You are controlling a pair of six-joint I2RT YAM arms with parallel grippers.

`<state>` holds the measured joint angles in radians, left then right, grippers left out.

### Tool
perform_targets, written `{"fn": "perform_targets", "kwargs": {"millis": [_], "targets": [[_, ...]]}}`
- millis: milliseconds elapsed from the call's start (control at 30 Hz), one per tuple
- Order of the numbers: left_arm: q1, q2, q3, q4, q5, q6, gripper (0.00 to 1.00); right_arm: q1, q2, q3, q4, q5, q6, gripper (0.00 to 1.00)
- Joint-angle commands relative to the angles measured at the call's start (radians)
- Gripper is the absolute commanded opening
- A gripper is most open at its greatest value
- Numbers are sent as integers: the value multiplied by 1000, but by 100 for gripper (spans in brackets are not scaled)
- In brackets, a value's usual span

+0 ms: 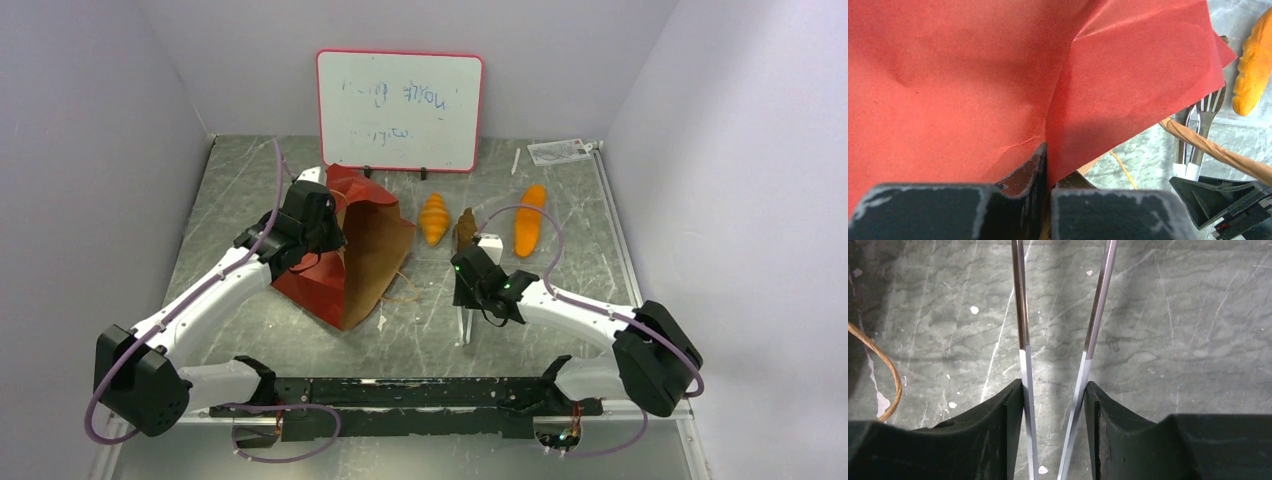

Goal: Take the fake bread out of the paper bag
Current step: Place the fake bread in the container.

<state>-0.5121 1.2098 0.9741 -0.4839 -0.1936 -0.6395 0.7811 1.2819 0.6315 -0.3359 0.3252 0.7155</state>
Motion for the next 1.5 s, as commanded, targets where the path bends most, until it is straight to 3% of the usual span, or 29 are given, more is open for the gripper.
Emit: {"fn": "perform_targets", "kwargs": {"millis": [0,167,700,933,1467], "targets": [[6,-28,-22,47,20,11,7,20,-38,-8,-46,24,47,47],[7,-23,-36,66,30,13,7,21,-46,-7,-56,50,54,47],[7,-28,-32,63,41,34,7,-112,238,248,-6,81,-124,48],[7,-45,-44,56,51,38,7,-112,214,178,19,53,-93,53],[7,-65,-69,69,69,26,7,-104,85,79,-23,14,-41,55]]}}
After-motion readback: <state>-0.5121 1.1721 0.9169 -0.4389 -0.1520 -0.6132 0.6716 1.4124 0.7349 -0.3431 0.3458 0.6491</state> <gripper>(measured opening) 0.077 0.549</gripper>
